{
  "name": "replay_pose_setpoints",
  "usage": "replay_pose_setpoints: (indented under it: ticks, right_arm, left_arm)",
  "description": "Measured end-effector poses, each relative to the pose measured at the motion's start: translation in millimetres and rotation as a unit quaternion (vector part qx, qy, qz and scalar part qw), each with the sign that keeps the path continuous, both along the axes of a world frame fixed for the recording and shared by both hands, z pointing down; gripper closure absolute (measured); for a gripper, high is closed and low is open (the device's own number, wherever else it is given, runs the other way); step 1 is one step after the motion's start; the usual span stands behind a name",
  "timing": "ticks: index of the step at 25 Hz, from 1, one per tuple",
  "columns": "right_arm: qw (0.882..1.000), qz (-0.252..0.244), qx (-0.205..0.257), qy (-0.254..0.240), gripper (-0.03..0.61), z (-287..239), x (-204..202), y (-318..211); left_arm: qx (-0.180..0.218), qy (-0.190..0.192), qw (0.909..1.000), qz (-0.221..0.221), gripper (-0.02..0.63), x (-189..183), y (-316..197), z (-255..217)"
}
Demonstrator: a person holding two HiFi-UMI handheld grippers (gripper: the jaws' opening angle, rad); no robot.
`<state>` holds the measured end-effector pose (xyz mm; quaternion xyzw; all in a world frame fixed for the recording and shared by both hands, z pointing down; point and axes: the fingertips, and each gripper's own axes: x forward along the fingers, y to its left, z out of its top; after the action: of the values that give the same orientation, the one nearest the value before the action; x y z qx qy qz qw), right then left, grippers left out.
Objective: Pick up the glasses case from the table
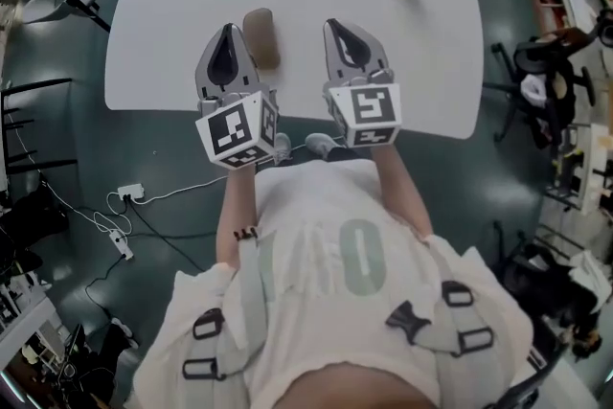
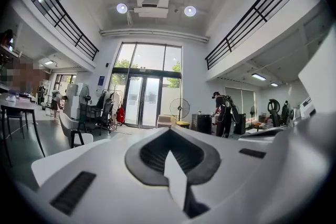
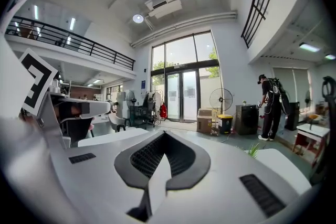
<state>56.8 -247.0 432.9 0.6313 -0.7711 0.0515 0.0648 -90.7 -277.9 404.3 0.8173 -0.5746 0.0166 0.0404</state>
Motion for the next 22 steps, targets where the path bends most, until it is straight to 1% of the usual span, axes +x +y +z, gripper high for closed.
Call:
replay_pose_setpoints:
  ticks: [6,9,13,14,15,16,18,20,22]
  right_arm:
    - [0.999,0.029,-0.006,-0.011,0.577,4,6,-4]
    - [0.999,0.029,-0.014,-0.028,0.577,6,2,-10]
    - [0.999,0.017,-0.024,-0.045,0.572,7,-8,-17]
    - [0.998,0.012,-0.030,-0.049,0.510,11,-9,-18]
    - [0.998,0.008,-0.038,-0.052,0.412,16,-10,-19]
    - [0.997,0.007,-0.046,-0.056,0.352,21,-11,-20]
    - [0.996,0.014,-0.054,-0.069,0.257,27,-12,-22]
    - [0.995,0.022,-0.055,-0.085,0.214,31,-14,-23]
    - [0.993,0.024,-0.057,-0.098,0.198,34,-17,-22]
  left_arm:
    - [-0.008,0.001,0.9998,0.019,0.611,-3,-11,7]
    - [-0.013,0.000,0.9997,0.020,0.611,-9,-18,10]
    - [-0.019,-0.001,0.9997,0.017,0.611,-17,-27,12]
    - [-0.019,-0.001,0.9997,0.018,0.611,-18,-29,12]
    - [-0.018,-0.001,0.9997,0.018,0.611,-19,-30,12]
    - [-0.018,-0.001,0.9997,0.018,0.610,-21,-31,13]
    - [-0.019,0.000,0.9997,0.018,0.611,-24,-32,13]
    - [-0.018,0.000,0.9997,0.017,0.611,-29,-32,14]
    - [-0.016,-0.003,0.9998,0.013,0.611,-36,-32,15]
